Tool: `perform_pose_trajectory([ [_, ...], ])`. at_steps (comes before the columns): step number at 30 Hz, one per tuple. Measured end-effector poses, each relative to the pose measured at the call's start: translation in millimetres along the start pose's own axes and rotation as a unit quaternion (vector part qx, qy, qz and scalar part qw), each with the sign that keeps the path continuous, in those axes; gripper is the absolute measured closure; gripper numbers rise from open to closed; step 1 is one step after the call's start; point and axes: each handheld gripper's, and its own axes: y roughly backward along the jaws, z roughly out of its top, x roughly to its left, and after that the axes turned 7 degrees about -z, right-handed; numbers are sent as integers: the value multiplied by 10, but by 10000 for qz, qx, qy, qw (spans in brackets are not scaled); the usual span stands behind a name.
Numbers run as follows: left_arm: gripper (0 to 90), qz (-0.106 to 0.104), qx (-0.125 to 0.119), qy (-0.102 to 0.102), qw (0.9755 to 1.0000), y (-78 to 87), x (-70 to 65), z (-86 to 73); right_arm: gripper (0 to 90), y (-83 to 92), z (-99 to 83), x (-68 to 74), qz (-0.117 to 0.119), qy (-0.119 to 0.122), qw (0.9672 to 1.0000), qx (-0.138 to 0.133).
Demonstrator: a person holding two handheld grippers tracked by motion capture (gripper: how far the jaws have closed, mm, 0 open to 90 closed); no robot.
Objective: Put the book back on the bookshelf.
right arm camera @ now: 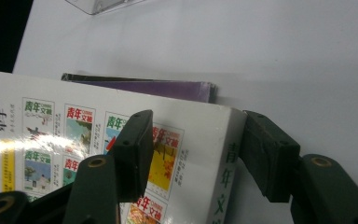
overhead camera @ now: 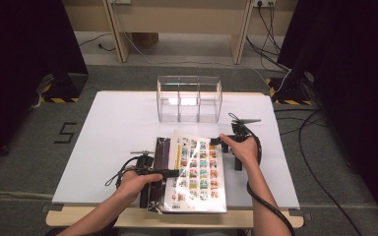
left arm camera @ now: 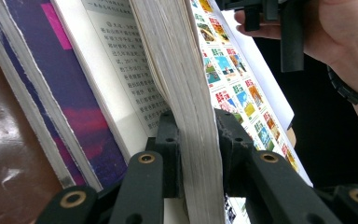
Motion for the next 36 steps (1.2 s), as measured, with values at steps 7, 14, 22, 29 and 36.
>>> perform_pose_trajectory([
  [7, 705, 55, 71, 91, 9999, 2, 5, 18, 507, -11, 20, -3, 134, 63, 9999, -60],
  [14, 682, 72, 73, 199, 9998, 20, 20, 21, 628, 213, 45, 232, -73, 552, 9978, -368],
  [22, 682, 83, 129, 218, 9996, 26, 23, 30, 665, 337, 70, 465, -191, 983, 9940, -430],
  [29, 682, 84, 154, 238, 9996, 41, 28, 33, 672, 207, 64, 380, -93, 693, 9967, -421],
  [36, 683, 79, 145, 235, 9996, 43, 30, 30, 675, 163, 58, 336, -65, 532, 9978, -387],
])
